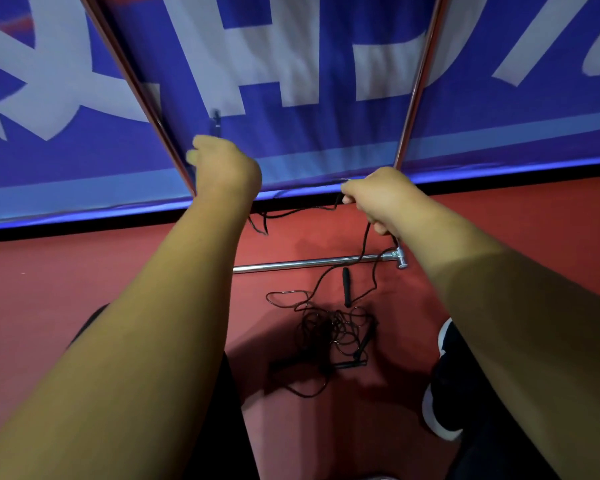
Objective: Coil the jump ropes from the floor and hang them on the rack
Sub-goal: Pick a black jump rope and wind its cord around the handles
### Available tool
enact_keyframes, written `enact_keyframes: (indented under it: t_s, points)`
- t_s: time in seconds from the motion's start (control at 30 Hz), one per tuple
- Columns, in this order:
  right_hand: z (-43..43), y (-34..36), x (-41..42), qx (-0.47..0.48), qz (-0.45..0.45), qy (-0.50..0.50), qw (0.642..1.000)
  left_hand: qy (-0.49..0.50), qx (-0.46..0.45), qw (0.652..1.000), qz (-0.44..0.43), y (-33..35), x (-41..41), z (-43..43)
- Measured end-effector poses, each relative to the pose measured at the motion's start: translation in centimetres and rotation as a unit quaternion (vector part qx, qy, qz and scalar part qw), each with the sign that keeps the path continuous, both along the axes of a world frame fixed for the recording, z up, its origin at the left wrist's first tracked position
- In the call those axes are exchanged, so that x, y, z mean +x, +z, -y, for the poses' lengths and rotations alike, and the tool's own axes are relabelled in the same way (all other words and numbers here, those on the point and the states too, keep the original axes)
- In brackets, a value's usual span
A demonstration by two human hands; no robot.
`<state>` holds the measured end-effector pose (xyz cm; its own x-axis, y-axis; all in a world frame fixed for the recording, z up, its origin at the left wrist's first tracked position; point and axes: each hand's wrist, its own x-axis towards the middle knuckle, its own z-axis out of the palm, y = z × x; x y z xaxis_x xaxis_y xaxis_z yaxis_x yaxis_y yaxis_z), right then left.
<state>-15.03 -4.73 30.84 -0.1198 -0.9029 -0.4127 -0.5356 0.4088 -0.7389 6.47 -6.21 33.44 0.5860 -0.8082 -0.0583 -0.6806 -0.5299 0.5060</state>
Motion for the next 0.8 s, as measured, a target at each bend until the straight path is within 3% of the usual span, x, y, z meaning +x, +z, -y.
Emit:
enact_keyframes:
  t_s: [0.07, 0.13, 0.17, 0.23, 0.3, 0.33, 0.43, 0.63, 0.8]
  points:
    - [0.1, -0.2, 0.1, 0.017, 0.085, -0.018, 0.996, 0.022, 0.083, 0.995, 0.049, -0.6, 0.3, 0.2]
    - [0.1, 0.0, 0.5, 0.039, 0.150, 0.004, 0.988, -0.097, 0.185, 0.971, 0.116, -0.8, -0.4, -0.1]
    - [0.0, 0.4, 0.8, 0.052, 0.186, 0.016, 0.981, -0.186, 0.220, 0.952, 0.101, -1.1, -0.8, -0.6]
    - [-0.1, 1.1, 1.4, 0.075, 0.257, 0.028, 0.963, -0.338, 0.285, 0.897, -0.021, -1.5, -1.9, -2.1]
    - [-0.4, 1.8, 2.0, 0.087, 0.314, 0.031, 0.945, -0.456, 0.306, 0.826, -0.128, -1.9, -3.3, -3.2]
    - [-0.5, 2.2, 2.3, 0.090, 0.341, 0.028, 0.935, -0.495, 0.288, 0.807, -0.143, -2.4, -3.8, -3.4]
    - [-0.6, 3.3, 2.4, 0.083, 0.416, 0.004, 0.905, -0.499, 0.242, 0.809, -0.193, -3.0, -4.4, -3.3]
    - [0.1, 3.9, 0.8, 0.066, 0.503, -0.034, 0.861, -0.520, 0.226, 0.769, -0.296, -2.2, -4.8, -4.3]
    - [1.3, 3.7, -0.3, 0.052, 0.497, -0.109, 0.860, -0.456, 0.200, 0.784, -0.372, -0.5, -5.1, -4.4]
